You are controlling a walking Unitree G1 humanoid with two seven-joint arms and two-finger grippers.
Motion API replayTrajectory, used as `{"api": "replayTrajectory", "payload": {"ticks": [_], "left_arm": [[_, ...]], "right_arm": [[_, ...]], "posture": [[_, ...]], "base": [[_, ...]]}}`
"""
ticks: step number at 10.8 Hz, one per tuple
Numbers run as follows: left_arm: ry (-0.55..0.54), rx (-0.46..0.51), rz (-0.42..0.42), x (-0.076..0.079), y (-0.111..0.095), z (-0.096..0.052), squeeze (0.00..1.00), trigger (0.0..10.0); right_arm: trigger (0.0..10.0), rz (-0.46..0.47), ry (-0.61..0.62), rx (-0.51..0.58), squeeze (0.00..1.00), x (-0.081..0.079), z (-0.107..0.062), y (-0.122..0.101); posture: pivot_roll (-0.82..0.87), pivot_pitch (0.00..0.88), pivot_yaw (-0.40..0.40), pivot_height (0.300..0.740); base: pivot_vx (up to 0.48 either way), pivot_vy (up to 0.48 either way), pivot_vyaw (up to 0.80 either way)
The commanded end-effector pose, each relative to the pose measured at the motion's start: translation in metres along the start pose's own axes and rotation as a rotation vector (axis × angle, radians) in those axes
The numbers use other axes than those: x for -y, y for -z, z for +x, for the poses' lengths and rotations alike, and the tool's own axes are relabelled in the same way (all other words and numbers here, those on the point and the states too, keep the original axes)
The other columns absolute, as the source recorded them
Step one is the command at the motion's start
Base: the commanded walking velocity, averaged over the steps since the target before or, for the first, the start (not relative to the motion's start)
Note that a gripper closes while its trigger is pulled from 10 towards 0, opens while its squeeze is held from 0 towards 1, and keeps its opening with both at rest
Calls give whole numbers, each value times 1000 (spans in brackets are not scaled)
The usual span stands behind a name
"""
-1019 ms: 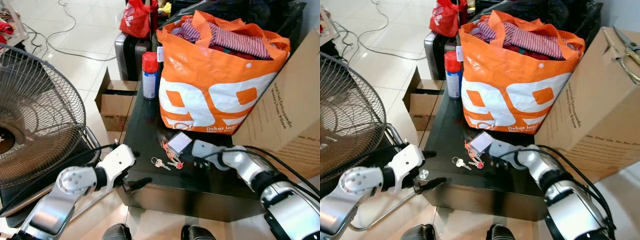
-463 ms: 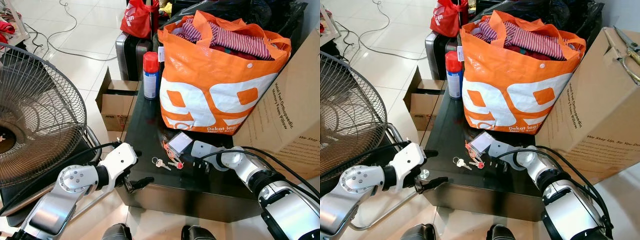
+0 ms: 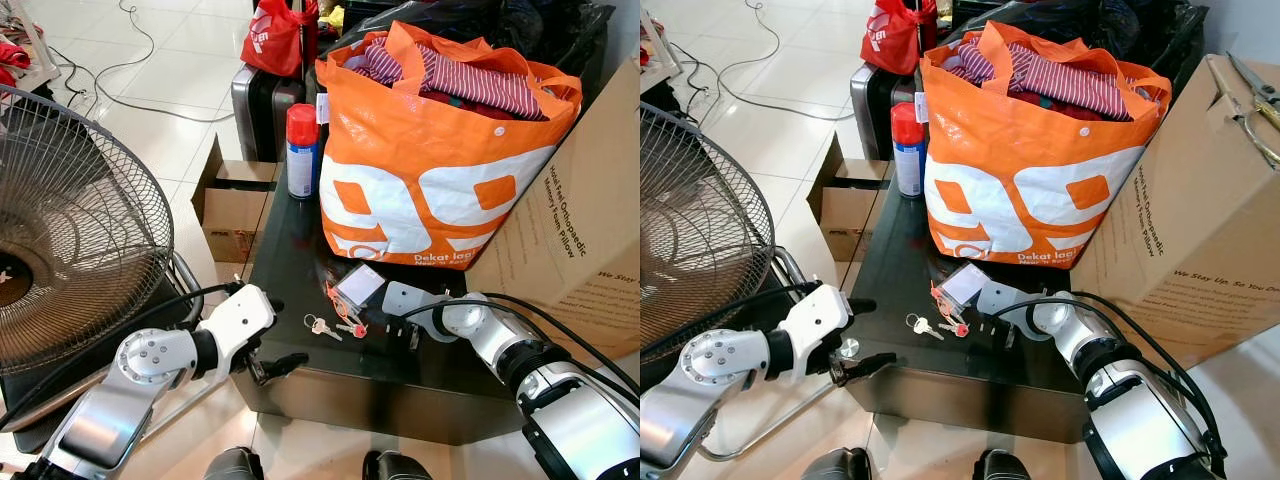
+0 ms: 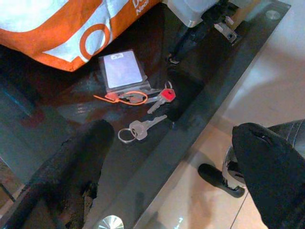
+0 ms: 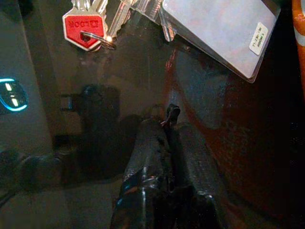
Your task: Hang keys on a hook
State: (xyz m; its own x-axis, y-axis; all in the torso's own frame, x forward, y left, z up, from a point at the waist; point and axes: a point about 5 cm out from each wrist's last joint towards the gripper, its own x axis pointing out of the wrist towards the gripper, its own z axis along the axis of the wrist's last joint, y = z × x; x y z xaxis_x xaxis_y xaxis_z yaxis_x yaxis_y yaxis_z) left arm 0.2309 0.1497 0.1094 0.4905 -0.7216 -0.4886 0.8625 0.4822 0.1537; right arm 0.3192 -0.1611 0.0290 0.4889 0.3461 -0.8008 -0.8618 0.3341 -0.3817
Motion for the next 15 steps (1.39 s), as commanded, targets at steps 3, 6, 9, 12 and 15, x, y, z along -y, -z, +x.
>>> {"api": "replayTrajectory", "payload": {"ticks": [3, 6, 9, 12, 15], "left_arm": [[18, 2, 17, 1, -2, 3, 0, 10000], [-33, 34, -1, -6, -4, 3, 0, 10000], [-79, 97, -46, -9, -10, 7, 0, 10000], [-150, 166, -89, -13, -19, 13, 0, 10000], [-303, 196, -134, -17, -20, 9, 0, 10000]], "right_arm": [[0, 6, 1, -14, 0, 0, -1, 6], [0, 302, 34, 183, 0, 10, -12, 4], [0, 564, 22, 426, 0, 8, -35, 8], [0, 853, 92, 628, 0, -11, -65, 8], [0, 1112, 191, 742, 0, -21, -94, -12]], "posture": [[-39, 101, -8, 740], [-36, 54, -3, 740], [-46, 0, 18, 740], [-44, 0, 29, 740], [-37, 0, 28, 740]], "base": [[0, 0, 0], [0, 0, 0], [0, 0, 0], [0, 0, 0], [0, 0, 0]]}}
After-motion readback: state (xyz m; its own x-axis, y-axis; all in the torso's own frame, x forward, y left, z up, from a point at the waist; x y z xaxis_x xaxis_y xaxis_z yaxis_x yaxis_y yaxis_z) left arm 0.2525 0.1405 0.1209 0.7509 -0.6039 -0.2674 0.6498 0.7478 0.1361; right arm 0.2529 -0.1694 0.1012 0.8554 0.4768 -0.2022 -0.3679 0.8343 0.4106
